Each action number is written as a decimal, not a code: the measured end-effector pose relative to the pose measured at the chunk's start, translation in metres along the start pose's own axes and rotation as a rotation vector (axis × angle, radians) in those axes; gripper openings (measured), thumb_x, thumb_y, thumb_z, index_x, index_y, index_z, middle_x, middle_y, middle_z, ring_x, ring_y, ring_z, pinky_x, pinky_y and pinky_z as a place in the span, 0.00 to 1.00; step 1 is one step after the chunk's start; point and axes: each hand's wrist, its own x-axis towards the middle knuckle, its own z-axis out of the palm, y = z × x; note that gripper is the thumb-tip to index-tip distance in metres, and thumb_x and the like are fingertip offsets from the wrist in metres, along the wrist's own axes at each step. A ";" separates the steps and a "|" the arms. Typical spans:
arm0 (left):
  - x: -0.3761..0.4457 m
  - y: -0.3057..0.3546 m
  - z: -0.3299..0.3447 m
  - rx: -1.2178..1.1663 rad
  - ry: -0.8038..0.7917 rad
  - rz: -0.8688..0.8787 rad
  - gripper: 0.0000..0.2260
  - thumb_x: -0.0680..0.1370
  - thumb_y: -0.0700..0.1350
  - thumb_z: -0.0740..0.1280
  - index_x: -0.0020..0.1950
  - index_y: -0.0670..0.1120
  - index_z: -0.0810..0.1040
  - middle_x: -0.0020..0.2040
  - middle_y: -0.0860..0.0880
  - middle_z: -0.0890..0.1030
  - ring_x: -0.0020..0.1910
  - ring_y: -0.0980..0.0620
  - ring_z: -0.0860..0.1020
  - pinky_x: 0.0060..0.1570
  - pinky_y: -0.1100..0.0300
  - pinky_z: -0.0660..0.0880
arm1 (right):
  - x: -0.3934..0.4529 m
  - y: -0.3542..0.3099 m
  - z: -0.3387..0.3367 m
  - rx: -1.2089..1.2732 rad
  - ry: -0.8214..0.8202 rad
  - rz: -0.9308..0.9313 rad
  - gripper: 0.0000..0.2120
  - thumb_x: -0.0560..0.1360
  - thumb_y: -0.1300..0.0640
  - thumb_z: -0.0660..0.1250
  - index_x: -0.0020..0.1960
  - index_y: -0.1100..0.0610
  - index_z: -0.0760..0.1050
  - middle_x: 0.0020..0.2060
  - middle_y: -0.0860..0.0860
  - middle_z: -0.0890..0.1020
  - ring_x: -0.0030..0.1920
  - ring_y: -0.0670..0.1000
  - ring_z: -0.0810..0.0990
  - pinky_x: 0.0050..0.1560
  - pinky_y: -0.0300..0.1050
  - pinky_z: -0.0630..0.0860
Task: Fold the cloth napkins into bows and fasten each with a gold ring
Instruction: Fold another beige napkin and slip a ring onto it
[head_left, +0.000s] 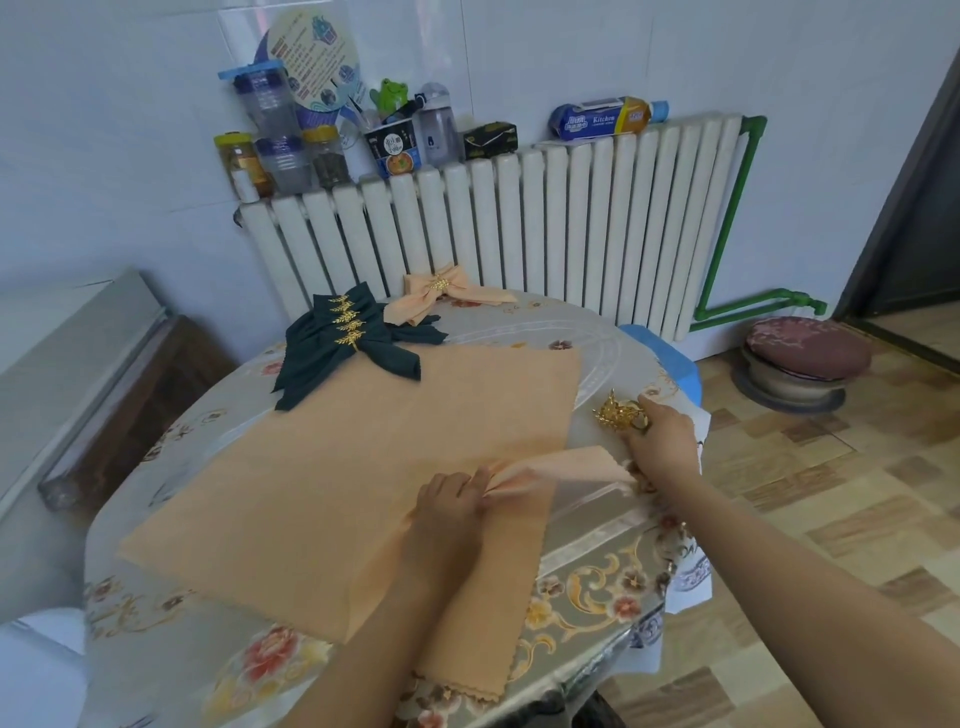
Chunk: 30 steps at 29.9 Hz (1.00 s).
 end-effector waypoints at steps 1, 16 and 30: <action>0.001 0.000 -0.001 -0.003 0.000 -0.001 0.18 0.74 0.45 0.57 0.57 0.42 0.80 0.40 0.47 0.79 0.38 0.44 0.76 0.40 0.55 0.72 | 0.002 0.001 0.000 0.006 -0.006 -0.004 0.26 0.73 0.61 0.68 0.70 0.59 0.68 0.62 0.60 0.76 0.61 0.62 0.71 0.63 0.53 0.67; 0.002 0.002 -0.004 0.011 -0.017 -0.003 0.18 0.73 0.44 0.57 0.56 0.41 0.81 0.40 0.46 0.80 0.37 0.44 0.77 0.40 0.55 0.72 | -0.011 -0.009 -0.025 0.083 -0.069 -0.067 0.19 0.73 0.55 0.70 0.62 0.58 0.74 0.52 0.54 0.79 0.47 0.50 0.75 0.46 0.43 0.69; -0.003 -0.003 -0.010 0.035 -0.036 -0.011 0.21 0.70 0.42 0.55 0.56 0.41 0.82 0.39 0.47 0.80 0.37 0.46 0.77 0.37 0.58 0.75 | -0.055 -0.021 -0.043 0.382 -0.193 -0.010 0.23 0.71 0.47 0.71 0.62 0.57 0.74 0.48 0.50 0.79 0.47 0.50 0.78 0.46 0.42 0.72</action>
